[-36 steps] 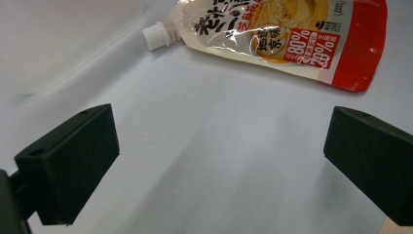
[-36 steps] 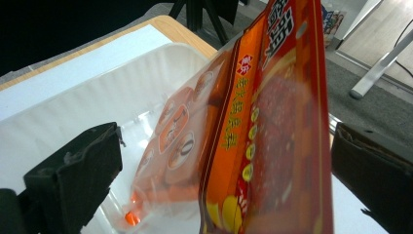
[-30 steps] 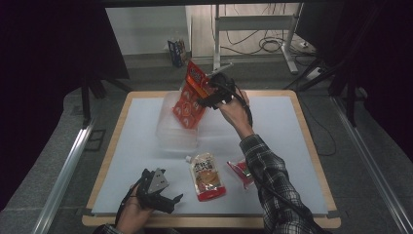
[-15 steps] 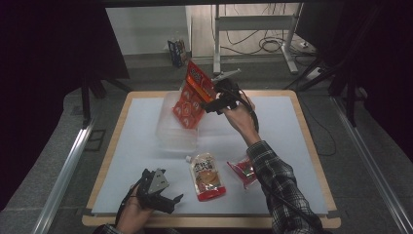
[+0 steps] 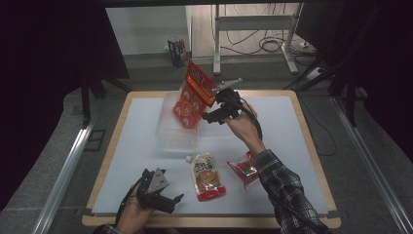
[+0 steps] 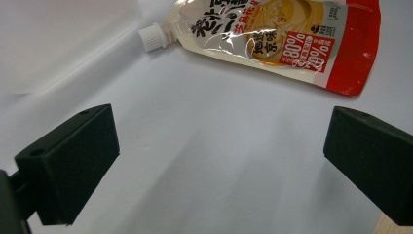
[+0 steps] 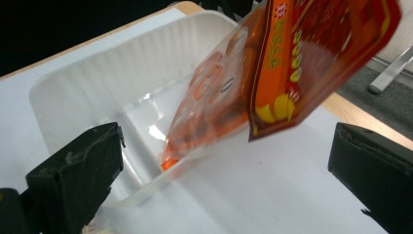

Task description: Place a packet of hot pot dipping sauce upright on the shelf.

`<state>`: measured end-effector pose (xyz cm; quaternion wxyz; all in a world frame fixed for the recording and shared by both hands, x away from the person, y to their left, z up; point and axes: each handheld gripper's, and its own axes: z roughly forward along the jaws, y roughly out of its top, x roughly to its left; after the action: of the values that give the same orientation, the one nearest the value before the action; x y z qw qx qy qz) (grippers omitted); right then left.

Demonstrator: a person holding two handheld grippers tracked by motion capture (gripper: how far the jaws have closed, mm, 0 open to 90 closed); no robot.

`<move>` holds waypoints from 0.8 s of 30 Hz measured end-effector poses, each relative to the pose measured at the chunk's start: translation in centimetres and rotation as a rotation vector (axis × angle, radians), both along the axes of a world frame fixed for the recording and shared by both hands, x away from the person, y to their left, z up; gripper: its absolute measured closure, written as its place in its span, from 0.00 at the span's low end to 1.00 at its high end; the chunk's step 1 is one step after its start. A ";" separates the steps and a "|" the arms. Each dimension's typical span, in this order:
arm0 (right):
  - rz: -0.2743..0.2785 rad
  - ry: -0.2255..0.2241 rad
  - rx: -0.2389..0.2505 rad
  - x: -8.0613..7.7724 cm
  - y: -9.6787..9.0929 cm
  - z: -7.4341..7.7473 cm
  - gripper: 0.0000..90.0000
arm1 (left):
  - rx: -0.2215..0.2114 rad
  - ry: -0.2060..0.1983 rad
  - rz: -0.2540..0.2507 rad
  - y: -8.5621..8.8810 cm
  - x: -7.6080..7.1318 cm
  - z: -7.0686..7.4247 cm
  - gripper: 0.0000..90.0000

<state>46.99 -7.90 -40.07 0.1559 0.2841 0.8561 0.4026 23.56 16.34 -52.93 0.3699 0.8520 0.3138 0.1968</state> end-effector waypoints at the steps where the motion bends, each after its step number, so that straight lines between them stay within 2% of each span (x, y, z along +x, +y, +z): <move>1: -0.001 0.003 0.000 -0.2 -0.1 -0.1 0.00 | 0.000 0.000 0.000 0.0 0.0 0.0 0.00; 7: 0.001 0.011 -0.006 -1.2 -0.8 -0.5 0.00 | 0.003 -0.003 0.002 0.0 0.0 0.0 0.00; 12: 0.030 0.021 -0.022 -2.3 -1.4 -0.9 0.00 | 0.005 -0.005 0.001 0.0 0.0 0.0 0.00; 24: 0.057 0.026 0.008 -4.6 -3.3 -2.1 0.00 | 0.010 -0.003 0.000 0.0 0.1 -0.1 0.00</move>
<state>42.43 -11.24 -42.16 0.1323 0.2655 0.8640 0.4068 23.64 16.31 -53.01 0.3660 0.8536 0.3121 0.1998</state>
